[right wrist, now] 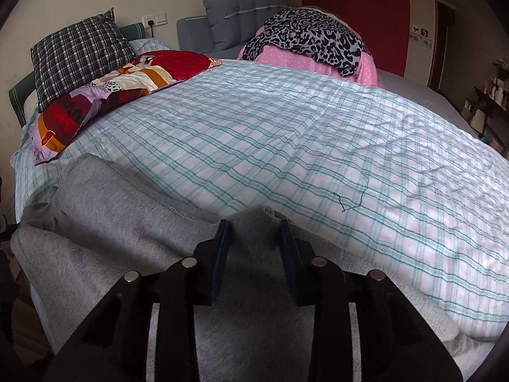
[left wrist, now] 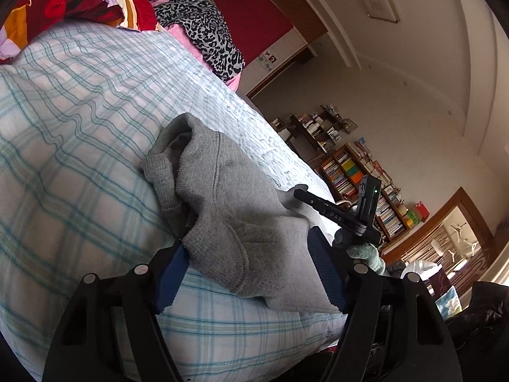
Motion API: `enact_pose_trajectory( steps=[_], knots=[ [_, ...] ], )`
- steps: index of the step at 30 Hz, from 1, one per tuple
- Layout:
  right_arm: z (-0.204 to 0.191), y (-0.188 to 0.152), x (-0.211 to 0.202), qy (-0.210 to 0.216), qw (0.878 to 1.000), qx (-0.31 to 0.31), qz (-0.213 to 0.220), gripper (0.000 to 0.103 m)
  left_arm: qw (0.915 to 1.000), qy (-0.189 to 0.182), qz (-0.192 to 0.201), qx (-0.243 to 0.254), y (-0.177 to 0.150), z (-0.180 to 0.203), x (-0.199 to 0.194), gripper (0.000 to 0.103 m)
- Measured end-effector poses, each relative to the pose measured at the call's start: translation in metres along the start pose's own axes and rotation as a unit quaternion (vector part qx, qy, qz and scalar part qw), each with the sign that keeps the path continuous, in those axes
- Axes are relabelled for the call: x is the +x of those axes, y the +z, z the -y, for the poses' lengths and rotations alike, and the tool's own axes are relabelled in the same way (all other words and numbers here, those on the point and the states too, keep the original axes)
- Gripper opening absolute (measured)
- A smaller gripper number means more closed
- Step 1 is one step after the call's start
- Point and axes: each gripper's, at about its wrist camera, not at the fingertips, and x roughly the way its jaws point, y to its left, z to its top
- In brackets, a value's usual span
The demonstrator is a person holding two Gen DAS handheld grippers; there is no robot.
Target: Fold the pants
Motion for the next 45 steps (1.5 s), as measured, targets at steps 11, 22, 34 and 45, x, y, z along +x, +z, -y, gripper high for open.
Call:
enact_pose_trajectory(
  steps=[11,22,34,45],
  knots=[
    [0.025,0.009,0.016,-0.011,0.998,0.068,0.006,0.009,0.9993,0.02,-0.025,-0.02,-0.012,-0.002,-0.002,0.072],
    [0.03,0.004,0.018,-0.007,0.996,0.084,0.013,0.009,0.9991,0.018,0.0,-0.039,0.01,0.009,0.011,0.032],
    [0.032,0.004,0.01,-0.01,0.995,0.097,0.037,0.009,0.9894,0.087,0.014,0.116,0.047,0.054,0.02,0.029],
    [0.036,0.015,0.042,-0.046,0.993,0.107,-0.025,0.009,0.9912,0.112,-0.037,0.06,0.019,-0.007,0.029,0.031]
  ],
)
